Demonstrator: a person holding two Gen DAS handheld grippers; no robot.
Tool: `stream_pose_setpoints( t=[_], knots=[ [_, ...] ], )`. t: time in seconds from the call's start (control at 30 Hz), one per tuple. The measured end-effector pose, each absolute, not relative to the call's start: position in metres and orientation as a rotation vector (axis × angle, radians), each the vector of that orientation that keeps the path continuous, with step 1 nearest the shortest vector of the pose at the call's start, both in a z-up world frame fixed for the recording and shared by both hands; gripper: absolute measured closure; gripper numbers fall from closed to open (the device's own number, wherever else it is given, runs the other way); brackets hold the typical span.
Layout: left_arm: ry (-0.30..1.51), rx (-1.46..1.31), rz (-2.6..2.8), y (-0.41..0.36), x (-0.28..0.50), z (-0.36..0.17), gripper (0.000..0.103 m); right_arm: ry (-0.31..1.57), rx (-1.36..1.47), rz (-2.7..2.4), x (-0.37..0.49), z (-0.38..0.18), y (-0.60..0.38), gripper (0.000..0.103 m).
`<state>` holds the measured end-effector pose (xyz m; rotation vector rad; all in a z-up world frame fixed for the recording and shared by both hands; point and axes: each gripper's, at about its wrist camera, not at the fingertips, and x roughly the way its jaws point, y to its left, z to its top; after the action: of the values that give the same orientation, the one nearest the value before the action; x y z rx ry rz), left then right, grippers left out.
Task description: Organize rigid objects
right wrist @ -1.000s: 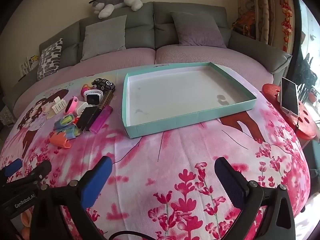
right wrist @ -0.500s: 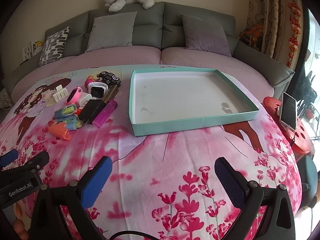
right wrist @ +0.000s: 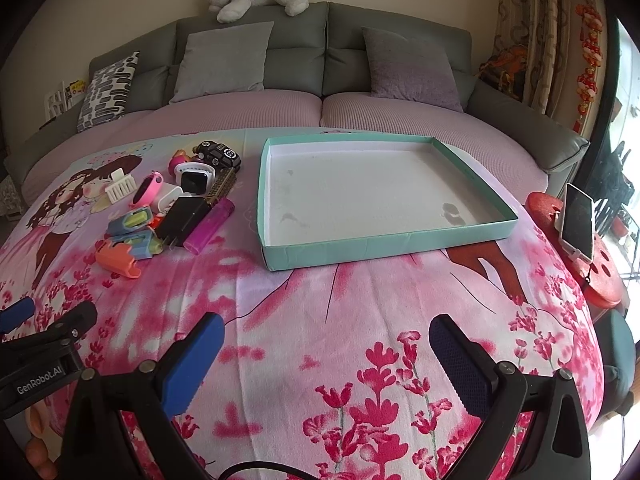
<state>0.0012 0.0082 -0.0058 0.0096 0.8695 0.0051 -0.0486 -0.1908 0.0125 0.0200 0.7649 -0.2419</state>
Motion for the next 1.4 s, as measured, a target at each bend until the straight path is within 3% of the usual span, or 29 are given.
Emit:
stream_pose_setpoints(
  t=[1.4],
  knots=[
    [0.892,0.000,0.013,0.0117,0.0046,-0.0125,0.000,0.772,0.019,-0.245,-0.0483,0.0107,-0.1913,0.000]
  ],
)
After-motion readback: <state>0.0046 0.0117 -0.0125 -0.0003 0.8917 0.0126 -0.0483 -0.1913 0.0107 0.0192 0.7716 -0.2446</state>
